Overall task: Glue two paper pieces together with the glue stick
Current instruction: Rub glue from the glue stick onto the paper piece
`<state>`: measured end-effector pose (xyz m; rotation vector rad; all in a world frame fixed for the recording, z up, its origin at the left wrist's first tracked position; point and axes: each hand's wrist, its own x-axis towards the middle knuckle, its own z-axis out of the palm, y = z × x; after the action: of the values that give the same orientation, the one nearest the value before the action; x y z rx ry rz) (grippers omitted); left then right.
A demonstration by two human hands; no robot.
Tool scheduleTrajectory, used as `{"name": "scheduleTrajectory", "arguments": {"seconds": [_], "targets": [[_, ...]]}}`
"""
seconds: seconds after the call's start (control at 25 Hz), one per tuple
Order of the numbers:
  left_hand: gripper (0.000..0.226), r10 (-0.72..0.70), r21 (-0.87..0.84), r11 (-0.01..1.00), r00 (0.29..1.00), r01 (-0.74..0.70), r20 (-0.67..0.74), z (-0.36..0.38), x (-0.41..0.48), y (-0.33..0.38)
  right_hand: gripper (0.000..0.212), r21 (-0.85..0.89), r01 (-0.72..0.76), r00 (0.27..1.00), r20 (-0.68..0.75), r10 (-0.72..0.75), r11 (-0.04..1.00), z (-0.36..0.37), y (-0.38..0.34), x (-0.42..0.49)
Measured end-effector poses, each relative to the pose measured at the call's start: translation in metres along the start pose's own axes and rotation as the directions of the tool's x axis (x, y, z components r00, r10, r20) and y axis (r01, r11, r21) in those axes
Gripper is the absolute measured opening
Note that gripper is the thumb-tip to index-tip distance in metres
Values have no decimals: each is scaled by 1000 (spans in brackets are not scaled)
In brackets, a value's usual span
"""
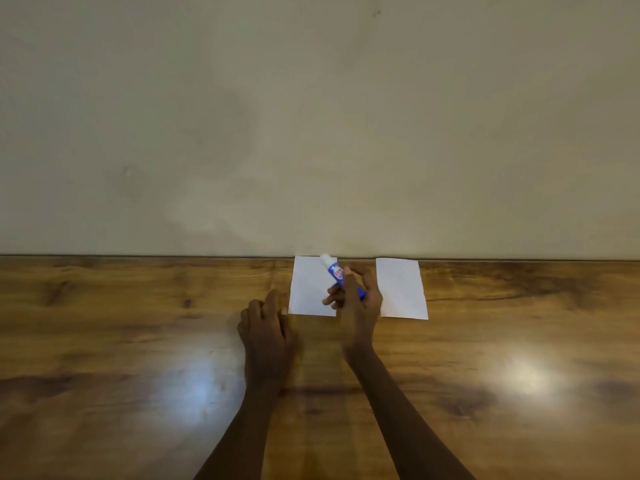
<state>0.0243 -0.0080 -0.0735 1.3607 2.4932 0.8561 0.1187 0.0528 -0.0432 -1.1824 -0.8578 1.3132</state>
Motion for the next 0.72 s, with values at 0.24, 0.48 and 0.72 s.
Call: {"name": "scheduleTrajectory", "arguments": {"seconds": [0.24, 0.48, 0.72], "targets": [[34, 23, -22, 999, 999, -24, -25, 0, -1, 0, 40, -551, 379, 910, 370, -189, 743, 23, 16, 2], [37, -40, -64, 997, 999, 39, -19, 1, -2, 0, 62, -637, 406, 850, 526, -15, 655, -20, 23, -1], [69, -10, -17, 1000, 996, 11, 84, -5, -3, 1, 68, -591, 583, 643, 755, 128, 558, -81, -5, 3]]}}
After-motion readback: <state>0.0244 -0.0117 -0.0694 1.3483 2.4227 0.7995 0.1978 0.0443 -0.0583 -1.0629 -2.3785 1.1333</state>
